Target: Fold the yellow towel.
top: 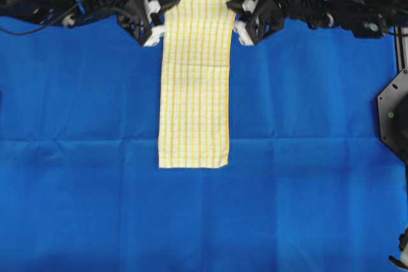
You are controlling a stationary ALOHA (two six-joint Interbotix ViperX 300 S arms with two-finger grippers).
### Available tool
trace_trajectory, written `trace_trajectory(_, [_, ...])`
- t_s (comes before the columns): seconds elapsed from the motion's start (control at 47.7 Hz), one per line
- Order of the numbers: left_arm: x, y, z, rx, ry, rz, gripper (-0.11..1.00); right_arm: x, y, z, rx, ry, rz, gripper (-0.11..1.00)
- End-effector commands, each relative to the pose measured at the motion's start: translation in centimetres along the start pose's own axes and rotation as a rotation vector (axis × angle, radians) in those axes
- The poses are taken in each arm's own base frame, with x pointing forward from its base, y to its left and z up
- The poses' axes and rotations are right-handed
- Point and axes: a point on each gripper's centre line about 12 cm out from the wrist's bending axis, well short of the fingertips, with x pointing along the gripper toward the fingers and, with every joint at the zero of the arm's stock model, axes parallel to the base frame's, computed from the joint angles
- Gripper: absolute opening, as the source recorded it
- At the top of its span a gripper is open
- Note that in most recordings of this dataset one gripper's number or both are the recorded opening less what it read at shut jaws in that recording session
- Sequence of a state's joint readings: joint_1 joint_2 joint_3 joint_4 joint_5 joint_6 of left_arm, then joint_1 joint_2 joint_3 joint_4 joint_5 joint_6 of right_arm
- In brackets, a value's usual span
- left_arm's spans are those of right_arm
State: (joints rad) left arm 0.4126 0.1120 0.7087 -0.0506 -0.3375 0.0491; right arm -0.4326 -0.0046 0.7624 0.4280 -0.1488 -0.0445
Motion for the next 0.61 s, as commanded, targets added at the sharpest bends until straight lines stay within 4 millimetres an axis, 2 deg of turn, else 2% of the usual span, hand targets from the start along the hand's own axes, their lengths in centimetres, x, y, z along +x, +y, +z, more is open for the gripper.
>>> trace_trajectory(0.0, [-1.8,-1.8,1.5,0.015,-0.052,-0.041,0.05,-2.0,2.2,0.6,-0.021,-0.042,0.063,0.04])
trace_trajectory(0.168, [-3.9,-6.5,0.0,0.066,-0.033,-0.157,0.05,-4.5,5.0,-1.6,-0.058,-0.021,0.149,0.04])
trace_trajectory(0.335, [-5.6,-11.1,-1.8,0.111,-0.004,-0.274,0.05,-5.6,7.3,-4.0,-0.085,0.026,0.214,0.04])
trace_trajectory(0.461, [-6.7,-13.0,-2.9,0.090,0.022,-0.330,0.05,-6.2,9.5,-5.5,-0.114,0.046,0.271,0.04])
trace_trajectory(0.587, [-7.5,-14.3,-3.8,0.085,0.037,-0.368,0.05,-6.2,10.7,-6.8,-0.120,0.068,0.293,0.04])
